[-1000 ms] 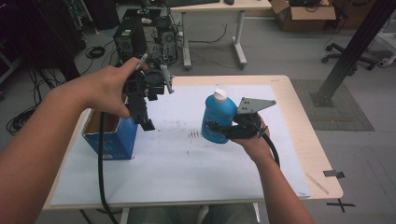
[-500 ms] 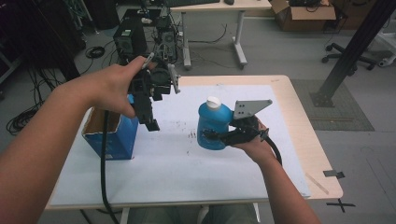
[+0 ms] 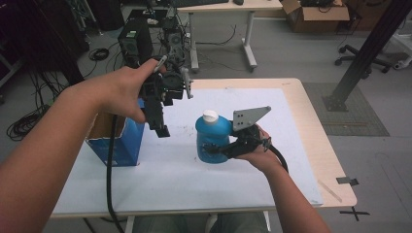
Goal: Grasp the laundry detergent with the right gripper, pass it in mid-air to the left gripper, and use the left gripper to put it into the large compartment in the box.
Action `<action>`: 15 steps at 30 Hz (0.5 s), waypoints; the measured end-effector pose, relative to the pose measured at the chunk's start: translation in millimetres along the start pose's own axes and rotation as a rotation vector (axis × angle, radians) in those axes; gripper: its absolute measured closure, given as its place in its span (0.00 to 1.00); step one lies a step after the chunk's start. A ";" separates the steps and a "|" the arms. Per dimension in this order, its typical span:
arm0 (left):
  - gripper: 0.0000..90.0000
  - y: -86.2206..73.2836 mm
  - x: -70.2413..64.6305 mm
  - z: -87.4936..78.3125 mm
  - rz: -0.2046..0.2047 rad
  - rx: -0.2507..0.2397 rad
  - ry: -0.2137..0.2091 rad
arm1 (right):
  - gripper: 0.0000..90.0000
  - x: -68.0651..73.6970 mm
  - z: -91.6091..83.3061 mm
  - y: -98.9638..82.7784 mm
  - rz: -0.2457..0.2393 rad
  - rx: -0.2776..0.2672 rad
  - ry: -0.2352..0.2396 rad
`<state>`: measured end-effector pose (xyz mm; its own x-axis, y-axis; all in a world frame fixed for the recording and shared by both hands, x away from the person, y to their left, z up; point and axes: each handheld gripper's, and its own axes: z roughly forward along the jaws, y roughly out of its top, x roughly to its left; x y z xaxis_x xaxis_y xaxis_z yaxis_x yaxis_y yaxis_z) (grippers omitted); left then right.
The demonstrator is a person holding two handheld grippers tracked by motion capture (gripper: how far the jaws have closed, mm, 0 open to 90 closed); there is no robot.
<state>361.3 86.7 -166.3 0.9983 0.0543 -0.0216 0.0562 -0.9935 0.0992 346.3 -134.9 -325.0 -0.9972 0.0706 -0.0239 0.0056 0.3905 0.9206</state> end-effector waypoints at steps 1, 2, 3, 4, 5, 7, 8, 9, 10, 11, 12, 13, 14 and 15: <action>0.00 0.8 -0.4 0.3 0.003 -0.002 0.000 | 0.52 0.3 1.2 0.1 0.000 0.002 0.004; 0.00 1.9 -0.8 0.4 0.005 0.001 -0.001 | 0.52 0.5 2.8 0.2 0.001 0.002 0.010; 0.00 2.8 -1.2 0.7 0.006 0.004 -0.002 | 0.52 0.6 4.6 0.1 -0.001 -0.001 0.013; 0.00 3.7 -1.6 1.1 0.010 0.005 -0.003 | 0.52 0.4 6.1 -0.1 -0.002 -0.002 0.016; 0.00 4.6 -2.1 1.4 0.011 0.007 -0.005 | 0.52 0.5 7.8 -0.3 0.004 -0.003 0.017; 0.00 6.6 -2.8 2.4 0.013 0.011 -0.007 | 0.52 0.0 10.9 -1.3 0.002 -0.004 0.022; 0.00 7.9 -3.3 2.8 0.016 0.016 -0.010 | 0.52 0.0 12.5 -1.8 0.006 -0.005 0.027; 0.00 9.3 -4.0 3.5 0.017 0.013 -0.011 | 0.52 -0.2 14.3 -2.5 0.009 -0.006 0.029; 0.00 10.2 -4.2 3.7 0.021 0.016 -0.013 | 0.52 -0.4 16.7 -3.1 0.006 -0.006 0.029; 0.00 11.6 -4.8 4.4 0.022 0.015 -0.014 | 0.52 -0.4 18.1 -3.4 0.007 -0.005 0.031; 0.00 11.6 -4.8 4.4 0.022 0.015 -0.014 | 0.52 -0.4 18.1 -3.4 0.007 -0.005 0.031; 0.00 13.9 -5.8 5.5 0.025 0.018 -0.018 | 0.52 0.1 21.8 -4.3 0.012 -0.008 0.036; 0.00 13.9 -5.8 5.5 0.025 0.018 -0.018 | 0.52 0.1 24.1 -4.9 0.010 -0.010 0.038; 0.00 16.3 -7.2 6.9 0.032 0.023 -0.021 | 0.52 0.3 25.3 -5.2 0.011 -0.009 0.039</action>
<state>354.9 69.4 -171.5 0.9990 0.0207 -0.0394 0.0237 -0.9967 0.0776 347.9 -113.7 -339.7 -0.9993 0.0385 0.0012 0.0158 0.3814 0.9243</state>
